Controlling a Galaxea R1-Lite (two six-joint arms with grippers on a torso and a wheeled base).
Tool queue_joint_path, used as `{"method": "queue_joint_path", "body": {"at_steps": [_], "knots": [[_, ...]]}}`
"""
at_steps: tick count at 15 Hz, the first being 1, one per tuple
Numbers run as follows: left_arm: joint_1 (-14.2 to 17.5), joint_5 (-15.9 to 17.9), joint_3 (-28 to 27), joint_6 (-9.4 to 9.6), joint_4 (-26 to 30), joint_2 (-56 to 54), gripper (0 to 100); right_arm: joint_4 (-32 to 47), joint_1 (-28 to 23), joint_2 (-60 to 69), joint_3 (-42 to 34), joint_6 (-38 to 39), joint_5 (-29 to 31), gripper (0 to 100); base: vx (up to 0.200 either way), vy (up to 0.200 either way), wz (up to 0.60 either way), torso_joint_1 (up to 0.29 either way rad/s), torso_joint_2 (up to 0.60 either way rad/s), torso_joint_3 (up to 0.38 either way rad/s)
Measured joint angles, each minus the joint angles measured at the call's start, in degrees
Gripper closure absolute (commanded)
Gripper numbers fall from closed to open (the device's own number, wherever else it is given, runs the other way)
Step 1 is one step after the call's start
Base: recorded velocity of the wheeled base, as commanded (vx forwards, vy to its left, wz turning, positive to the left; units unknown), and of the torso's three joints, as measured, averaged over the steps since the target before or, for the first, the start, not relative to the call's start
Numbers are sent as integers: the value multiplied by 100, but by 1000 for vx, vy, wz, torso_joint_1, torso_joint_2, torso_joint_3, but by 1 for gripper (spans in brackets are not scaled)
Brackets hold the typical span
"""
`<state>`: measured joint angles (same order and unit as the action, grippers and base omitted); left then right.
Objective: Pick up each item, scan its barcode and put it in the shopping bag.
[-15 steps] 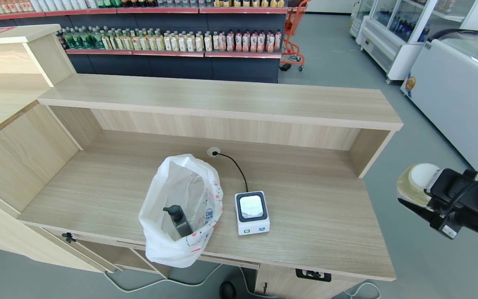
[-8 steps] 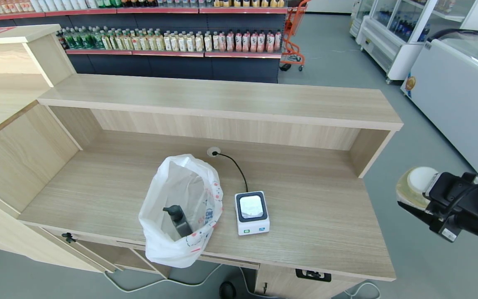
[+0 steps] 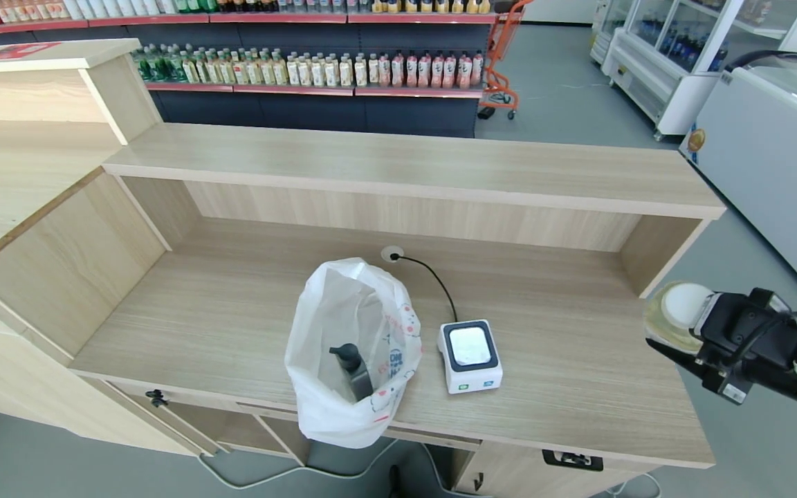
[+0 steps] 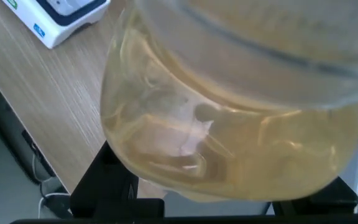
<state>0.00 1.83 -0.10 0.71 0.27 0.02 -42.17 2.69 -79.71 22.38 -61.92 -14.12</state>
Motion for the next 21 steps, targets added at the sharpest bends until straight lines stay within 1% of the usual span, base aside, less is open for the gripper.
{"method": "queue_joint_path", "body": {"at_steps": [2, 3, 5, 6, 8, 11, 13, 15, 17, 18, 21], "knots": [[0, 2, 0, 0, -5, 0, 100, -439, 13, -204, 33, -11, -115, 100, 0, 200, 0, 2, 2, 5], [0, 2, 0, 5, -2, 0, 100, -789, 26, -378, 38, -10, -158, 100, 0, 200, 0, 2, 7, -2], [0, 0, 0, 2, -5, 0, 100, -1606, 68, -851, 116, -18, -282, 100, 0, 0, 0, 0, 0, 0], [0, 0, -1, -9, -9, 0, 100, -1818, 100, -1085, 173, -35, -340, 100, 0, 0, 0, 0, 0, 0], [-2, 0, -1, -16, -5, 0, 100, -1975, 226, -1493, 305, -55, -468, 100, 0, 0, 0, 0, 0, 0], [2, 2, -1, -16, -6, 0, 100, -2046, 312, -1950, 358, -84, -490, 100, 0, 0, 0, 0, 0, 0], [-5, 0, -1, -16, -5, 0, 100, -2522, 345, -2254, 372, -100, -657, 100, 0, 0, 0, 0, 0, 0], [0, 0, -4, -17, -5, 0, 100, -3211, 321, -2640, 366, -95, -786, 100, 0, 0, 0, 0, 0, 0], [0, 0, -4, -16, -5, 0, 100, -3758, 356, -3076, 366, -62, -1108, 100, 0, 0, 0, 0, 0, 0], [0, -5, -4, -17, -5, 0, 100, -3899, 345, -3249, 369, -32, -1231, 100, 0, 0, 0, 0, 0, 0], [0, 0, 0, -17, -5, 0, 100, -4079, 422, -3627, 451, -43, -1354, 100, 0, 0, 0, 0, 0, 0]]}}
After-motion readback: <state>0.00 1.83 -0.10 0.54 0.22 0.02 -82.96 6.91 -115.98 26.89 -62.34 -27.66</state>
